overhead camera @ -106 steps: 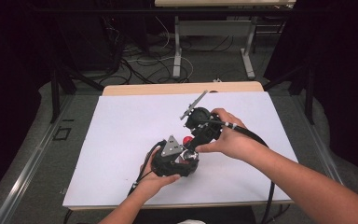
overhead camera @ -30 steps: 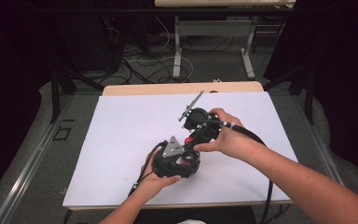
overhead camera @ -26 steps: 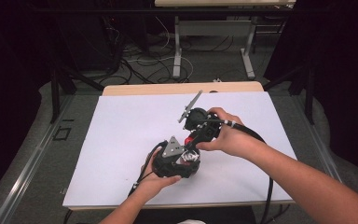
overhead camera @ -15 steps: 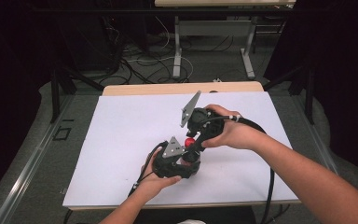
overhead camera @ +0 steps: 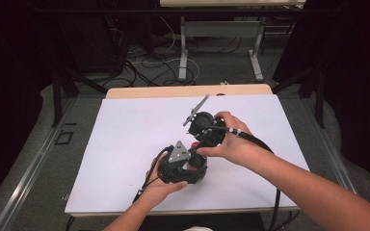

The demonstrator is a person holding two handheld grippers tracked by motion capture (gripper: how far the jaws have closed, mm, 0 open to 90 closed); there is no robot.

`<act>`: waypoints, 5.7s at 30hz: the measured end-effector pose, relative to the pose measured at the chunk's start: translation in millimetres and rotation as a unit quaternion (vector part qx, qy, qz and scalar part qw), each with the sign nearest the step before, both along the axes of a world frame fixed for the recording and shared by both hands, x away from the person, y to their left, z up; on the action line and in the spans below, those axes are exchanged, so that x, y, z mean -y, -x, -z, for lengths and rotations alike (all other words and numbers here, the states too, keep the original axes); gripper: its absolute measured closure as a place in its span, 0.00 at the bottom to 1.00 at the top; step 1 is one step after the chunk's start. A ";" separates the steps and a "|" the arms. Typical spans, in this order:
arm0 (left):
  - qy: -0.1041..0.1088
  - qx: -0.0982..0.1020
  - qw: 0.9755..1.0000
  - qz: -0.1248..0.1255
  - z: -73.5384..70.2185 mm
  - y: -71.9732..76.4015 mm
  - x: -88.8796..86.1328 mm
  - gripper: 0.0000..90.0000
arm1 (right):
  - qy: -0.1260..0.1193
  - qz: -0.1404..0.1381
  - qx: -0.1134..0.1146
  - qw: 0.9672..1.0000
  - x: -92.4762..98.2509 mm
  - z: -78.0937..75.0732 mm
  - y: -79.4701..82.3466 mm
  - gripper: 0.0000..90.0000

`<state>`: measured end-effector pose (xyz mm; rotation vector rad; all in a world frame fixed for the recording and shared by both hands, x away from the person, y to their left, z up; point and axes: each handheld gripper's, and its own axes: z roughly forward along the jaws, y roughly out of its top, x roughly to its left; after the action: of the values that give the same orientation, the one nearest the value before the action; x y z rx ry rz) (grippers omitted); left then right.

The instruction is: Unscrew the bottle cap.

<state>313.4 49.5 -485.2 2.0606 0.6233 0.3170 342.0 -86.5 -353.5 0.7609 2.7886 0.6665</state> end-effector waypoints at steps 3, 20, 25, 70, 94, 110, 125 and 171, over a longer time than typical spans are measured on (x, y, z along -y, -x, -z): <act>-0.002 -0.008 1.000 0.003 -0.5 0.1 -0.7 0.33 | -0.002 0.006 -0.018 1.000 -0.6 0.8 -1.9 0.67; -0.005 -0.001 1.000 0.014 -1.3 1.7 1.4 0.34 | 0.021 -0.222 -0.018 0.975 5.6 -2.2 -19.9 0.68; -0.002 -0.002 1.000 0.009 0.6 1.4 2.2 0.33 | 0.017 -0.167 -0.022 0.986 5.6 -1.7 -18.7 0.43; -0.005 -0.006 1.000 0.018 -0.7 0.7 0.9 0.34 | 0.027 -0.194 -0.042 0.980 2.7 1.2 -23.2 0.68; -0.002 -0.010 1.000 0.003 -0.7 -0.5 -0.4 0.33 | -0.008 -0.033 -0.029 0.999 2.6 1.4 -6.1 0.65; -0.003 -0.002 1.000 0.020 -2.3 2.1 1.6 0.34 | 0.050 -0.222 -0.030 0.973 0.5 -6.6 -20.4 0.68; 0.000 -0.005 1.000 0.007 -2.0 -0.6 -1.5 0.34 | 0.014 -0.110 -0.045 0.993 4.8 -6.8 -12.6 0.52; 0.004 -0.008 1.000 -0.026 -0.7 -20.2 -10.3 0.34 | 0.008 -0.129 -0.035 0.991 23.5 -9.0 -20.6 0.68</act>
<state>333.6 59.8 -484.5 2.0440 0.6881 0.3268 362.6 -110.0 -344.5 0.4310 2.9830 0.6703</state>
